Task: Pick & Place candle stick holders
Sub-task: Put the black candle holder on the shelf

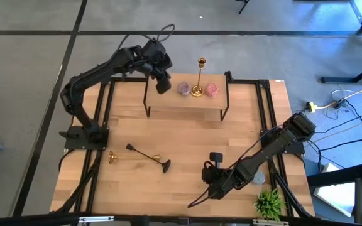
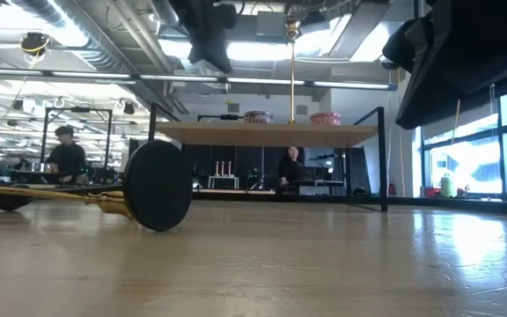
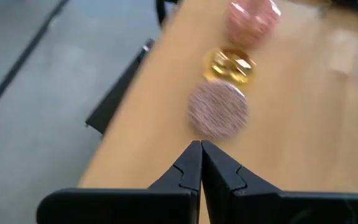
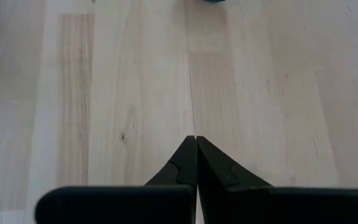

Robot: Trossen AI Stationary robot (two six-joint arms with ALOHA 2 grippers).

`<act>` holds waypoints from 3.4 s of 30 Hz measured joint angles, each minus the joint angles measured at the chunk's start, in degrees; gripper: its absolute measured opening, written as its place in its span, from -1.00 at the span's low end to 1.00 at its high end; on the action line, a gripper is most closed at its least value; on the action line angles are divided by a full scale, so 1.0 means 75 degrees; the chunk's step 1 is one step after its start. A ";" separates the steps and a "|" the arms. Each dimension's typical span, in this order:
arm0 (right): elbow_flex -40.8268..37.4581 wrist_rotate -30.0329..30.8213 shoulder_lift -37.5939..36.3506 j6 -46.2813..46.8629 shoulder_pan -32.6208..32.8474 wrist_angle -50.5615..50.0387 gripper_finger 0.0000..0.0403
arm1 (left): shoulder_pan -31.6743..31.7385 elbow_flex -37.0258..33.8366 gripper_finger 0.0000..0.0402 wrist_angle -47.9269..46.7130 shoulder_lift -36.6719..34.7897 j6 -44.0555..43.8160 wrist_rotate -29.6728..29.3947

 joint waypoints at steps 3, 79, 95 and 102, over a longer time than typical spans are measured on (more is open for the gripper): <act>0.0001 0.0001 0.0000 0.0001 0.0000 0.0005 -1.00 | -0.0377 0.0000 -0.99 -0.0570 -0.0180 -0.0078 0.0002; -0.3476 -0.0856 -0.0391 -0.5297 -0.0087 0.7736 -1.00 | -0.6954 -0.6534 -0.99 0.7629 -0.1616 -0.5791 -0.8995; -0.2797 0.1727 -0.0393 -0.6002 -0.0784 0.8415 -1.00 | -0.8263 -0.7622 -0.99 0.7550 -0.1665 -0.7077 -0.9856; -0.2281 0.1097 -0.0396 -0.4658 -0.1924 0.8364 -1.00 | -0.8180 -0.7799 -0.99 0.7550 -0.1894 -0.6563 -1.0483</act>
